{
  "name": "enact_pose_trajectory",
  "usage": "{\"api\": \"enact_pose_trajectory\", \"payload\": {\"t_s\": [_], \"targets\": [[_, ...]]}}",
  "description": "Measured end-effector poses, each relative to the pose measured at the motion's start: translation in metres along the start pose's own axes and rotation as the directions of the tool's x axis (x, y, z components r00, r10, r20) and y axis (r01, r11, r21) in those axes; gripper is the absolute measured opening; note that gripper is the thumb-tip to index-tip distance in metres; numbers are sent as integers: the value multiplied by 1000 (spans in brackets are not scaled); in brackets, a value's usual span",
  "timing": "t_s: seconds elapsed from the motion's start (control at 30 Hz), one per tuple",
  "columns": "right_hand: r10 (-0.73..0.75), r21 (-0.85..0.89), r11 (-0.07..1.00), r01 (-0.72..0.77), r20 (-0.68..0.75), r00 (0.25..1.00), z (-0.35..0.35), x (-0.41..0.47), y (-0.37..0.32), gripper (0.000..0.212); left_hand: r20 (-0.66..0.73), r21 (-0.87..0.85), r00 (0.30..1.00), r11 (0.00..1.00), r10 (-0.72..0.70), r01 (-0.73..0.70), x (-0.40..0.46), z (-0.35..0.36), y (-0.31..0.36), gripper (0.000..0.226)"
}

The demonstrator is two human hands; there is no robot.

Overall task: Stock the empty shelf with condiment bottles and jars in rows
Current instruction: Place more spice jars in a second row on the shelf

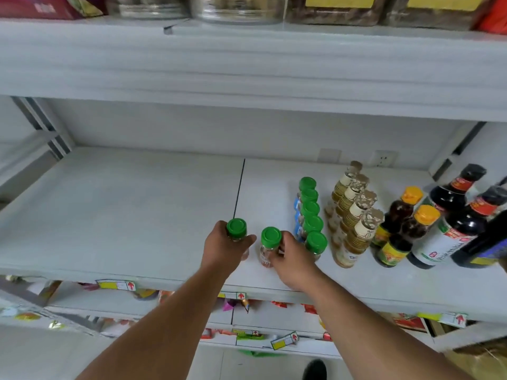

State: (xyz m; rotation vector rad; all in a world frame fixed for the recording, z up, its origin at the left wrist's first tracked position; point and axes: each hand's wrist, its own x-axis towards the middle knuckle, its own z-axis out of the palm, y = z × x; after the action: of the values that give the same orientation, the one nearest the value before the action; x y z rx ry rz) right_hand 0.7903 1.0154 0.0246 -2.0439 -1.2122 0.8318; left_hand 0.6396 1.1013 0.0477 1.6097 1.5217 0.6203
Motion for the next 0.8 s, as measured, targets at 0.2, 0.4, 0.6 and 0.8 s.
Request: {"api": "enact_pose_trajectory", "payload": {"t_s": [0.2,0.4,0.6,0.8], "targets": [[-4,31,1000,3,11,1000,8,6,1,31,-25,86,999,995,46,-44,12,2,-7,45],[13,55,998,-17,58,998,17,16,12,43,-41,71,998,997,44,-41,15,2,-14,45],[36,105,994,-42,65,997,14,6,7,67,-34,27,997,997,73,-72,17,0,-21,48],[128,223,966,-130,22,991,18,-12,12,78,54,-40,996,997,68,-66,3,-3,-40,77]]}}
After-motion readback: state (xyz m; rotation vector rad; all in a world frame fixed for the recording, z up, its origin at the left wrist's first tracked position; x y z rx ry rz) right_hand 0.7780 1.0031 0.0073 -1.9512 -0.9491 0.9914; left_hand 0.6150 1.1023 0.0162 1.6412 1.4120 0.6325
